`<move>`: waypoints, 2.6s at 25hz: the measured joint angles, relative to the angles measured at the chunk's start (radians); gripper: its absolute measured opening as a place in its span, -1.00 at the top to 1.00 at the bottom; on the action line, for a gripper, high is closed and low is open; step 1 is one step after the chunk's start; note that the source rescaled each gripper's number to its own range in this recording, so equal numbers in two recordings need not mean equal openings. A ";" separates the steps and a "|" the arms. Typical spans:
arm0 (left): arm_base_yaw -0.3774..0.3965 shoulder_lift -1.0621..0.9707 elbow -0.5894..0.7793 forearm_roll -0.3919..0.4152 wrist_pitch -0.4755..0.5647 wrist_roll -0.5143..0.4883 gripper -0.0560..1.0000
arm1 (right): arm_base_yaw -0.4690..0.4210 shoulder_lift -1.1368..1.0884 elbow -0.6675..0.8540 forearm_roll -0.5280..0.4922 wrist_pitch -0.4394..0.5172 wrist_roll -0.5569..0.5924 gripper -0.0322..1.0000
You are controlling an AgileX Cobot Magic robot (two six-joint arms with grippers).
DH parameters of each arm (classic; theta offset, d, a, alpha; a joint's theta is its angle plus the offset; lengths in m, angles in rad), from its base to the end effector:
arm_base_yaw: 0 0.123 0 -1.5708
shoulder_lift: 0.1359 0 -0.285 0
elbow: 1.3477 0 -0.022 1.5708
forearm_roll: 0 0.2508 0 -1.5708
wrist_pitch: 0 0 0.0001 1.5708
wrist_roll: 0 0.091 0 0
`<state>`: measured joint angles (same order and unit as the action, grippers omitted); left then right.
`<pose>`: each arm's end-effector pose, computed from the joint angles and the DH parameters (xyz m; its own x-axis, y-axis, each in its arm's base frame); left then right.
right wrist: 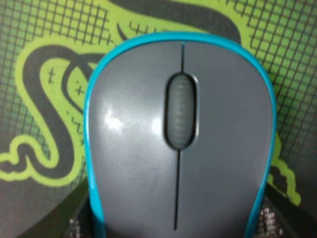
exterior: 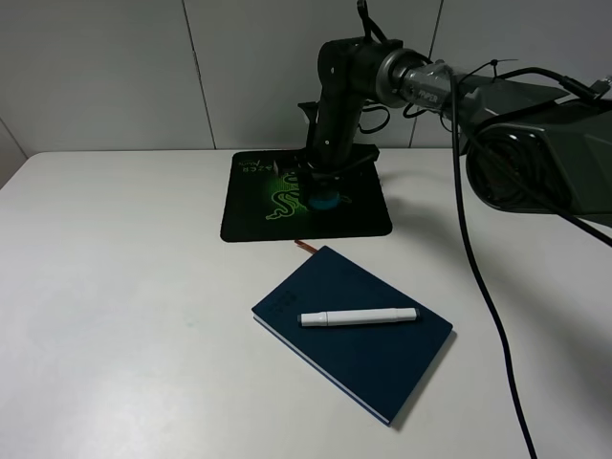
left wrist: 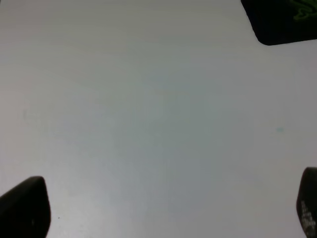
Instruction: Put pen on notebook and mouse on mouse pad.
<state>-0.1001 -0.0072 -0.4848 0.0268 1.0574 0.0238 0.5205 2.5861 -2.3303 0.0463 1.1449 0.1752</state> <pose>-0.0038 0.0025 0.2733 -0.4545 0.0828 -0.8869 0.0961 0.9944 0.0435 0.4616 0.2690 0.1308 -0.9209 -0.3055 -0.2422 -0.3347 0.9381 0.0892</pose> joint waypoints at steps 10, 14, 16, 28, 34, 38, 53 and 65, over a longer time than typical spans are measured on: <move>0.000 0.000 0.000 0.000 0.000 0.000 -1.00 | 0.000 0.021 -0.002 -0.035 -0.038 0.004 0.94; 0.000 0.000 0.000 0.000 0.000 0.000 -1.00 | 0.000 0.022 -0.002 -0.036 -0.038 0.004 0.94; 0.000 0.000 0.000 0.000 0.000 0.000 -1.00 | 0.000 0.022 -0.002 -0.036 -0.040 0.004 0.94; 0.000 0.000 0.000 0.000 0.000 0.000 -1.00 | 0.000 0.024 -0.002 -0.037 -0.047 0.004 -0.78; 0.000 0.000 0.000 0.000 0.000 0.000 -1.00 | 0.000 0.024 -0.002 -0.037 -0.053 0.001 -1.00; 0.000 0.000 0.000 0.000 0.000 0.000 -1.00 | 0.000 0.022 -0.002 -0.040 -0.051 -0.002 -1.00; 0.000 0.000 0.000 0.000 0.000 0.000 -1.00 | 0.000 -0.147 -0.008 -0.089 0.070 -0.090 -1.00; 0.000 0.000 0.000 0.000 0.000 0.000 -1.00 | 0.000 -0.467 0.282 -0.083 0.070 -0.130 -1.00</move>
<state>-0.1001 -0.0072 -0.4848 0.0272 1.0574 0.0238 0.5205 2.1194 -2.0480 -0.0365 1.2146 0.0453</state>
